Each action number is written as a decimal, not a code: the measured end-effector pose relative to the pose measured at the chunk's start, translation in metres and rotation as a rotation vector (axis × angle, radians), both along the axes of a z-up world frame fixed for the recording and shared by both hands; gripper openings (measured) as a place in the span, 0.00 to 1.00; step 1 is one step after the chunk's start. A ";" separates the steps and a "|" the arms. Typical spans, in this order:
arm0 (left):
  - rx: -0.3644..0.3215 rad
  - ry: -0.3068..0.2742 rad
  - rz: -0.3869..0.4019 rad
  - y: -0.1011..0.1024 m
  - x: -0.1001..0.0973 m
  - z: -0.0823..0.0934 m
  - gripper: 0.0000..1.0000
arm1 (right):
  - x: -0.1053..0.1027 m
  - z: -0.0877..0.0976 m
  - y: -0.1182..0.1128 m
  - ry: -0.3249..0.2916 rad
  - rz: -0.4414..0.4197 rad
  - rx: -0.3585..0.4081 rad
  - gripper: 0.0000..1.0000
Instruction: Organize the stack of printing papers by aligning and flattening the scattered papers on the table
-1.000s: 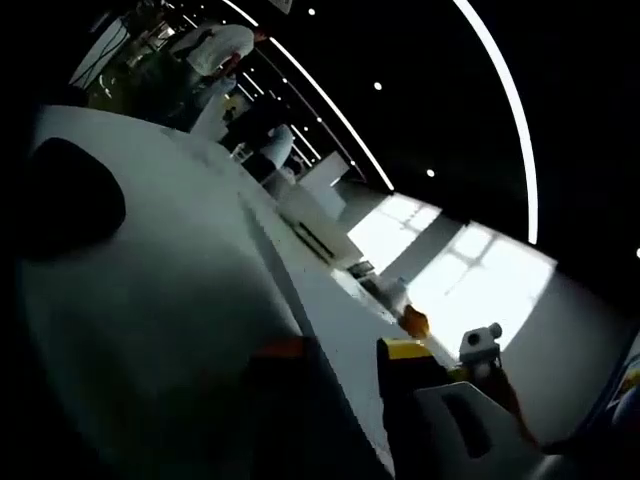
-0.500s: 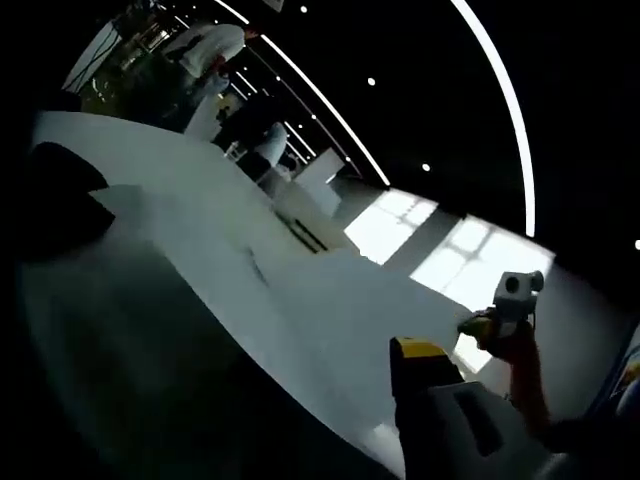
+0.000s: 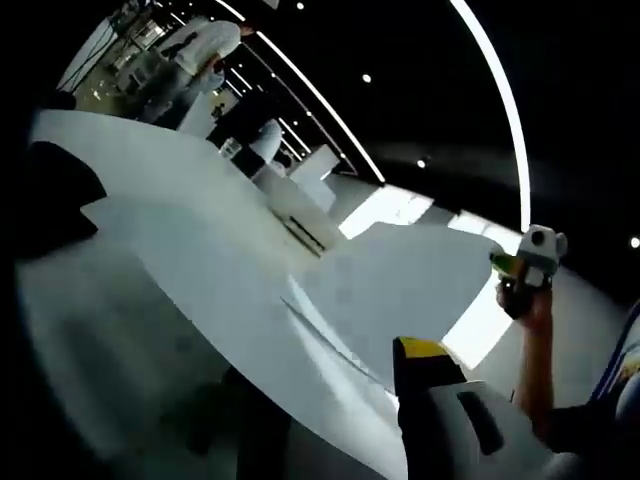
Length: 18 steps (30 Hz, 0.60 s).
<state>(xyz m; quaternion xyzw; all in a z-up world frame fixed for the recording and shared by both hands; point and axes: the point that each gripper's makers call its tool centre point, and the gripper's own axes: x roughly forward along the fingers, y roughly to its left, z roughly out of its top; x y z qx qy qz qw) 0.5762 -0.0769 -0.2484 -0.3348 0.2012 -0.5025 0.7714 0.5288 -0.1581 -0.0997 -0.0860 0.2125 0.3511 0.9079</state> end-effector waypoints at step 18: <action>-0.005 0.002 -0.003 -0.003 0.001 0.000 0.44 | -0.001 0.091 0.044 -0.239 0.097 0.276 0.00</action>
